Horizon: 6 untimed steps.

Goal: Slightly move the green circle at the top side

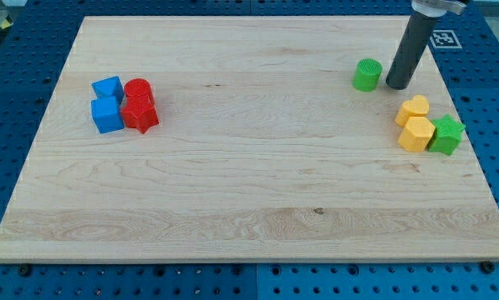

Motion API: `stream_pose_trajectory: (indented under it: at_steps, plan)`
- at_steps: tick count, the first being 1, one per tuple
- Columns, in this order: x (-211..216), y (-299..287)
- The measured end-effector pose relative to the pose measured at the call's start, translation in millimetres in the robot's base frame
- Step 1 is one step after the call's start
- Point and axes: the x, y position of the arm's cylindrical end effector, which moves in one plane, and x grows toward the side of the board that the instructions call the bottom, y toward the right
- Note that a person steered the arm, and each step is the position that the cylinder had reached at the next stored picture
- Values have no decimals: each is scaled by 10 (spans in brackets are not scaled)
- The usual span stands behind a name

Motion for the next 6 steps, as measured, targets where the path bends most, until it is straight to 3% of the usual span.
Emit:
stream_pose_trajectory:
  at_steps: [3, 6]
  plan:
    - [152, 52]
    - [39, -237]
